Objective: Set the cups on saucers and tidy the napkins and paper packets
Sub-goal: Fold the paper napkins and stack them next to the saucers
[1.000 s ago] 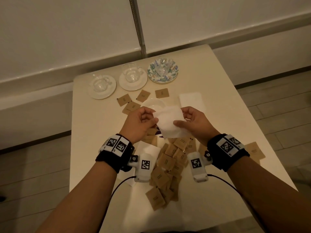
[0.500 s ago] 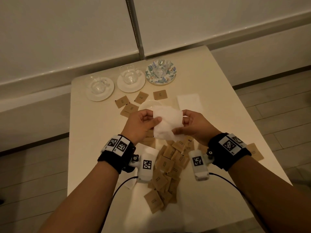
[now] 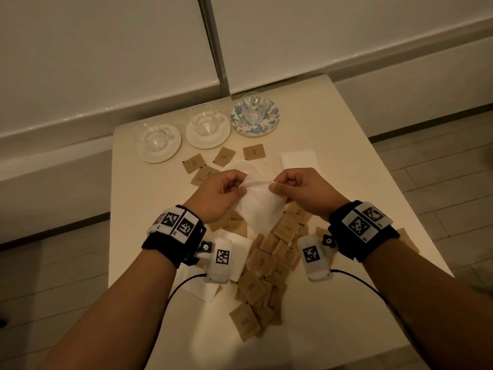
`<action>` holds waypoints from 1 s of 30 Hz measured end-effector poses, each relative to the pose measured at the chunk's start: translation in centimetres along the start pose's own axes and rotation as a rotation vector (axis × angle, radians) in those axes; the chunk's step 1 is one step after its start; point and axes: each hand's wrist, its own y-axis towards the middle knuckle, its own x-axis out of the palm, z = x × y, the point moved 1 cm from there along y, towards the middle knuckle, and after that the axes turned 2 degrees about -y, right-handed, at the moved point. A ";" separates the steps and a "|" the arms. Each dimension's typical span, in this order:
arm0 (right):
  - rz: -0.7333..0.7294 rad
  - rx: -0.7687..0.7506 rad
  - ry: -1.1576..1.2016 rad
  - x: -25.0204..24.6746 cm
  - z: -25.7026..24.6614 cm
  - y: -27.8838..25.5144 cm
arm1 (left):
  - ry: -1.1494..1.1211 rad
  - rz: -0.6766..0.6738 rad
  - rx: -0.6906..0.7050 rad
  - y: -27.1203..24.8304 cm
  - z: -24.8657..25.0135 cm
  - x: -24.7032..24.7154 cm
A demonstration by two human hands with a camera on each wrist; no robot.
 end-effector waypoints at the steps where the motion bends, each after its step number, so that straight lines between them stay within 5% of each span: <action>1: -0.023 0.009 0.003 -0.1 0.1 0.0 | -0.012 0.016 -0.002 0.1 -0.1 -0.1; 10: -0.038 0.050 -0.029 -0.6 0.5 0.2 | -0.064 0.054 -0.021 0.0 0.1 -1.0; 16: -0.125 -0.109 -0.196 1.0 -1.9 0.3 | -0.005 -0.039 0.024 0.0 1.4 -0.2; 21: 0.023 -0.134 -0.193 -0.4 -2.0 0.4 | 0.036 -0.075 0.001 -0.4 0.8 -0.9; 30: 0.138 -0.102 0.000 -0.9 -0.8 0.3 | -0.045 0.245 0.021 -1.0 -0.8 -0.5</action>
